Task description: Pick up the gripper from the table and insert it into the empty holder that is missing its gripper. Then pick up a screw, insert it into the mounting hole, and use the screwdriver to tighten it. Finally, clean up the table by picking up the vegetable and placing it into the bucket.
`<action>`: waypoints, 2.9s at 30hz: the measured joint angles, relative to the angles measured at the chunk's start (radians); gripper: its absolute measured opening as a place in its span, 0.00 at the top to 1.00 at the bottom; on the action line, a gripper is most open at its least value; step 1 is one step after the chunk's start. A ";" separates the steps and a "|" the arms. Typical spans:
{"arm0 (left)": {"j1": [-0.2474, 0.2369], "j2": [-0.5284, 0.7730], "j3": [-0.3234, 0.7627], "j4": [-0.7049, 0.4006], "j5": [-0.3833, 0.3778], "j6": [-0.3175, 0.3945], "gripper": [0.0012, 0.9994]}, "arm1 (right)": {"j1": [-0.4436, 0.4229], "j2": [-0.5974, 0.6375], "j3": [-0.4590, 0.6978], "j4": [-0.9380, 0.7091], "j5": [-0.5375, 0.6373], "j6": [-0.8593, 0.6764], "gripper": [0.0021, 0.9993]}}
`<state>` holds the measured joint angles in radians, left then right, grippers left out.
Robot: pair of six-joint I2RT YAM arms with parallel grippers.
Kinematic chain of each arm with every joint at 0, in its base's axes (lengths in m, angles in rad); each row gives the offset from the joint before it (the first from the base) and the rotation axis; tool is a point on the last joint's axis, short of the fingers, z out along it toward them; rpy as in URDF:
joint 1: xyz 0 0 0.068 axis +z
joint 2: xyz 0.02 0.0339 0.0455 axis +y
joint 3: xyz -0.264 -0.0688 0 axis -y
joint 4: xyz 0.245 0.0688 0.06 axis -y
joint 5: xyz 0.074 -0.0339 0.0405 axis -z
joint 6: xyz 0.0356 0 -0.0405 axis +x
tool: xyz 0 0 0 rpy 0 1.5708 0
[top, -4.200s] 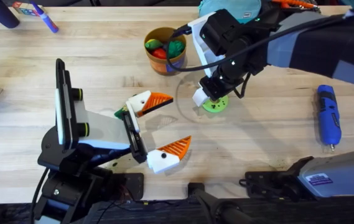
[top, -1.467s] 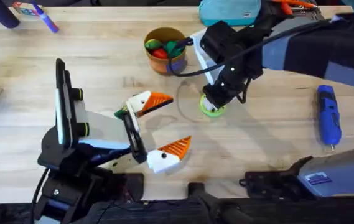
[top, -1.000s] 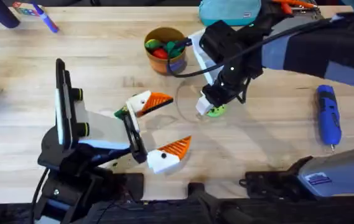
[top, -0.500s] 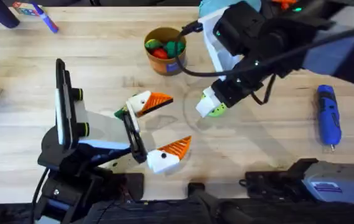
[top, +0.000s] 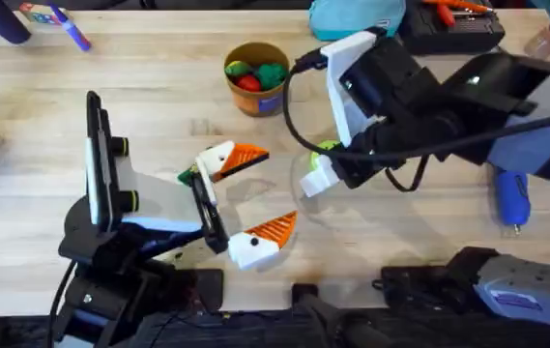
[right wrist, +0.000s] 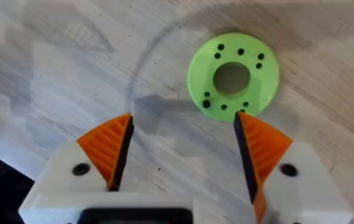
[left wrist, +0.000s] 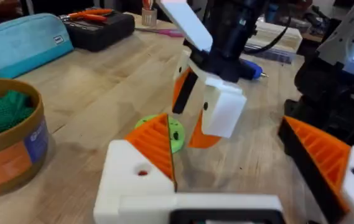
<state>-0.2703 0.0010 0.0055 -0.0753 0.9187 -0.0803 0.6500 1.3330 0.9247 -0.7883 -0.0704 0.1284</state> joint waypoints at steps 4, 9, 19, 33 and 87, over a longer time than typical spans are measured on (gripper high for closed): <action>0.000 0.000 0.000 0.000 -0.002 0.000 0.01 | 0.006 0.000 -0.058 0.055 -0.005 0.036 0.09; 0.000 0.000 0.000 0.000 -0.002 0.000 0.01 | 0.006 0.001 -0.108 0.145 -0.006 0.065 0.09; 0.000 0.000 0.000 0.000 -0.002 0.000 0.01 | 0.006 0.040 -0.110 0.179 0.015 0.079 0.22; 0.000 0.000 0.000 0.000 -0.002 0.000 0.01 | 0.006 0.044 -0.110 0.179 0.068 0.082 0.53; 0.000 0.000 0.000 0.000 -0.002 0.000 0.01 | 0.006 0.075 -0.092 0.172 0.108 0.081 1.00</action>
<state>-0.2707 0.0010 0.0055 -0.0753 0.9165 -0.0803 0.6563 1.4075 0.8326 -0.6166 0.0372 0.2092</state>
